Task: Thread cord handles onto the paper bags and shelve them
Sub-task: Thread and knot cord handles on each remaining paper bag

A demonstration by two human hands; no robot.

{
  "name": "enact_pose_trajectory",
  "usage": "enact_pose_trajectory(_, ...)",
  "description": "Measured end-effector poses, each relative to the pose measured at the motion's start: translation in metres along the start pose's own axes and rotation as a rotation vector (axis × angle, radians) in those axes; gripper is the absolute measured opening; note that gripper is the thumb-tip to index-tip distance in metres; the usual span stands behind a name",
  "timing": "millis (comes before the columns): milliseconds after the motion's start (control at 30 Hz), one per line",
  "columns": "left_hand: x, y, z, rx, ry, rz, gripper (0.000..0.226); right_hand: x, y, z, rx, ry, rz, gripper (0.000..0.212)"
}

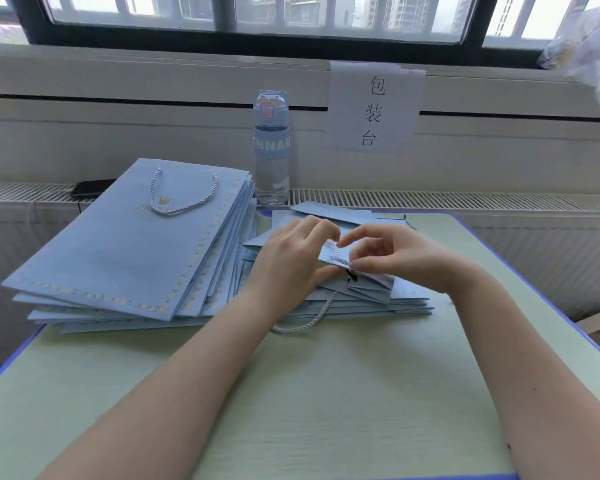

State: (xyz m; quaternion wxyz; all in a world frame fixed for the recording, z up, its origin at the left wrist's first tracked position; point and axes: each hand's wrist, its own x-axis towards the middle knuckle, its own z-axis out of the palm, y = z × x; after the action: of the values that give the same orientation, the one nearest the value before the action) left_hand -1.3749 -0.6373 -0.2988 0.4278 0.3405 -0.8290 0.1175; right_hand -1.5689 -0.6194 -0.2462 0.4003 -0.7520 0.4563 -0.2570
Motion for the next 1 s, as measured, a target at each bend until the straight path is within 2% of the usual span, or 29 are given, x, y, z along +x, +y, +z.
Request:
enact_pose_trajectory(67, -0.001, 0.000, 0.000, -0.016, 0.007, -0.004, 0.043, 0.000, 0.001, 0.000, -0.016, -0.019, 0.004, 0.024)
enact_pose_trajectory(133, -0.002, 0.002, -0.001, -0.032, 0.023, -0.019, 0.045, 0.001, -0.001, 0.000, 0.053, 0.038, -0.005, 0.022)
enact_pose_trajectory(300, 0.000, 0.004, -0.004, -0.141, 0.005, -0.120, 0.039, 0.005, -0.004, -0.008, 0.652, 0.314, -0.023, 0.021)
enact_pose_trajectory(400, 0.000, 0.001, -0.003, -0.158, -0.034, -0.102, 0.028, 0.007, -0.004, -0.010, 0.804, 0.366, -0.014, 0.026)
enact_pose_trajectory(500, 0.000, -0.001, -0.003, -0.161, -0.087, -0.052, 0.042, 0.008, -0.002, -0.009, 0.860, 0.398, 0.015, 0.027)
enact_pose_trajectory(600, 0.000, -0.006, -0.002, -0.029, -0.155, 0.025, 0.054, 0.008, -0.001, -0.011, 0.890, 0.459, 0.023, 0.027)
enact_pose_trajectory(700, -0.002, -0.009, 0.002, 0.056, -0.112, 0.038, 0.034, 0.007, -0.001, -0.010, 0.730, 0.526, 0.002, 0.026)
enact_pose_trajectory(767, -0.003, -0.009, 0.001, 0.057, -0.017, 0.026, 0.018, 0.007, 0.001, -0.008, 0.479, 0.575, -0.050, 0.022)
enact_pose_trajectory(867, -0.001, -0.008, -0.007, 0.007, 0.087, -0.036, 0.025, 0.004, 0.001, -0.008, 0.116, 0.598, -0.193, 0.007)
enact_pose_trajectory(933, 0.001, -0.007, -0.011, -0.009, 0.145, -0.069, 0.026, 0.001, 0.000, -0.006, 0.026, 0.519, -0.257, 0.026)
enact_pose_trajectory(1000, 0.002, -0.006, -0.012, 0.001, 0.187, -0.089, 0.026, 0.000, 0.001, -0.001, -0.080, 0.445, -0.283, 0.035)
